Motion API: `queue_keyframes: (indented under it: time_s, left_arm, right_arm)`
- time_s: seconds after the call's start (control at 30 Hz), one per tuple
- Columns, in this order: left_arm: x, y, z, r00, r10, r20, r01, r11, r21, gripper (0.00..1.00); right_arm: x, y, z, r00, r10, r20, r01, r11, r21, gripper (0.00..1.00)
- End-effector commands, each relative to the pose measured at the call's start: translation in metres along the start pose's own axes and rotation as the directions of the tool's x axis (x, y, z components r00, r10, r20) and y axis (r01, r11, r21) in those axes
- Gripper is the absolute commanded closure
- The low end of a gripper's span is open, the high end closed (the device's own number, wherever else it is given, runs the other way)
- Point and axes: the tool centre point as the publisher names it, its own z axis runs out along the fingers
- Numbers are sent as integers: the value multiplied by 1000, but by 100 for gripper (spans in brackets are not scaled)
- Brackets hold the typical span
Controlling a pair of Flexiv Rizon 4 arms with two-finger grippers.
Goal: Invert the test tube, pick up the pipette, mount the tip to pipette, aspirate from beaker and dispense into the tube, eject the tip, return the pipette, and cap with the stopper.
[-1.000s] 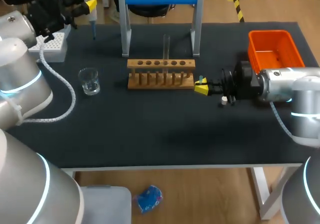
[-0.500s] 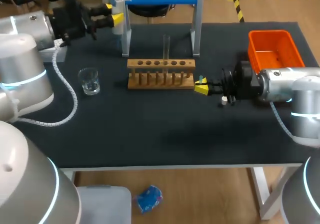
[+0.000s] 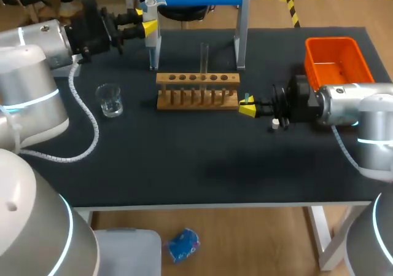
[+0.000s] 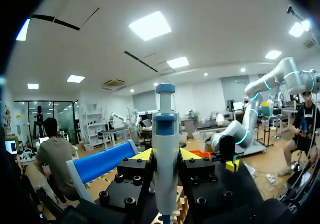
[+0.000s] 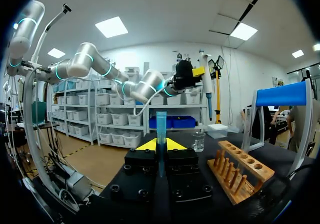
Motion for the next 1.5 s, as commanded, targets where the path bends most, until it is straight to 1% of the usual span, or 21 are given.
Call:
queue_keyframes:
  time_s: [0.03, 0.07, 0.1, 0.23, 0.3, 0.47, 0.6, 0.8, 0.87, 0.97, 1.1, 1.2, 1.27, 1.33, 1.37, 1.43, 1.5]
  left_arm:
    - [9, -11, 17, 1000, 2, -26, -1, 1000, 14, 100]
    - [15, -14, 24, 999, 2, -46, -2, 1000, 10, 100]
    - [19, -17, 29, 998, -5, -58, 7, 1000, 26, 100]
    - [38, -30, 51, 996, -32, -83, 38, 997, 73, 100]
    - [48, -35, 60, 994, -50, -98, 59, 995, 84, 100]
    - [68, -49, 76, 991, -65, -115, 73, 994, 75, 100]
    - [79, -61, 83, 990, -58, -125, 65, 996, 53, 100]
    - [90, -79, 92, 990, -49, -135, 58, 996, 62, 100]
    - [93, -82, 94, 988, -47, -145, 56, 997, 58, 100]
    - [98, -82, 98, 985, -66, -160, 74, 996, 45, 100]
    - [107, -77, 107, 973, -106, -204, 113, 993, 24, 100]
    - [114, -74, 114, 965, -127, -232, 137, 990, 30, 100]
    - [118, -73, 118, 955, -152, -254, 174, 983, 67, 100]
    - [122, -71, 121, 952, -151, -265, 167, 985, 43, 100]
    - [124, -70, 123, 947, -169, -274, 194, 978, 69, 100]
    - [127, -69, 125, 946, -168, -278, 185, 982, 38, 100]
    - [128, -68, 125, 944, -173, -281, 193, 980, 45, 100]
  right_arm:
    - [1, 0, 0, 1000, -1, 1, 1, 1000, 0, 100]
    - [1, 0, 0, 1000, -1, 1, 1, 1000, 0, 100]
    - [1, 0, 0, 1000, -1, 1, 1, 1000, 0, 100]
    - [1, 0, 0, 1000, -1, 1, 1, 1000, 0, 100]
    - [1, 0, 0, 1000, -1, 1, 1, 1000, 0, 100]
    - [1, 0, 0, 1000, -1, 1, 1, 1000, 0, 100]
    - [1, 0, 0, 1000, -1, 1, 1, 1000, 0, 100]
    - [1, 0, 0, 1000, -1, 1, 1, 1000, 0, 100]
    - [1, 0, 0, 1000, -1, 1, 1, 1000, 0, 100]
    - [1, 0, 0, 1000, -1, 1, 1, 1000, 0, 100]
    - [1, 0, 0, 1000, -1, 1, 1, 1000, 0, 100]
    - [1, 0, 0, 1000, -1, 1, 1, 1000, 0, 100]
    - [1, 0, 0, 1000, -1, 1, 1, 1000, 0, 100]
    - [1, 0, 0, 1000, -1, 1, 1, 1000, 0, 100]
    - [1, 0, 0, 1000, -1, 1, 1, 1000, 0, 100]
    - [1, 0, 0, 1000, -1, 1, 1, 1000, 0, 100]
    - [1, 0, 0, 1000, -1, 1, 1, 1000, 0, 100]
